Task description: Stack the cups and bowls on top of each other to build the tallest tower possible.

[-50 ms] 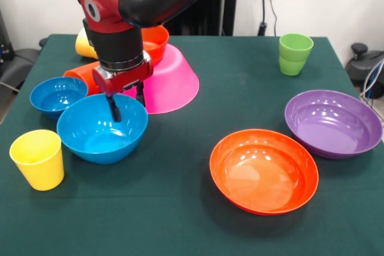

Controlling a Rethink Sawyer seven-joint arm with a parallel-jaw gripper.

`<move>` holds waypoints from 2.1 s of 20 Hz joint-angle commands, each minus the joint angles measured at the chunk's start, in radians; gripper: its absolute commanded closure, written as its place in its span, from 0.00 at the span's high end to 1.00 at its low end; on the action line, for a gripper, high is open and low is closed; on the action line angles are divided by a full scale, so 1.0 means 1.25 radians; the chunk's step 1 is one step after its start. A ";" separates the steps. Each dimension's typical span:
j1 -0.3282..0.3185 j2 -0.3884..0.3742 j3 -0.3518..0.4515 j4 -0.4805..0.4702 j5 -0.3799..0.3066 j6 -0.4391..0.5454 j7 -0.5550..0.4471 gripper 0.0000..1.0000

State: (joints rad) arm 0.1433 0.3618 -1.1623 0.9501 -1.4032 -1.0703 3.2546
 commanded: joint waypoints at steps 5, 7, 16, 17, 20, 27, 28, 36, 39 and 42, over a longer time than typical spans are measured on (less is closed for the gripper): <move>0.000 0.067 0.114 -0.025 -0.019 0.060 -0.094 1.00; 0.000 0.068 0.113 -0.024 -0.017 0.061 -0.097 1.00; 0.006 0.079 0.100 -0.034 -0.052 0.042 -0.091 1.00; 0.006 0.077 0.102 -0.033 -0.052 0.045 -0.095 1.00; 0.005 0.067 0.111 -0.030 -0.044 0.058 -0.115 1.00; 0.004 0.059 0.116 -0.030 -0.038 0.062 -0.122 0.00; 0.004 0.059 0.116 -0.030 -0.037 0.063 -0.123 0.00; 0.004 0.053 0.123 -0.027 -0.035 0.070 -0.133 0.00; 0.003 0.051 0.124 -0.027 -0.034 0.073 -0.140 0.00; 0.004 0.050 0.124 -0.027 -0.035 0.073 -0.139 0.00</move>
State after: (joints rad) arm 0.1479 0.3624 -1.1704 0.9501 -1.4502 -1.0674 3.2542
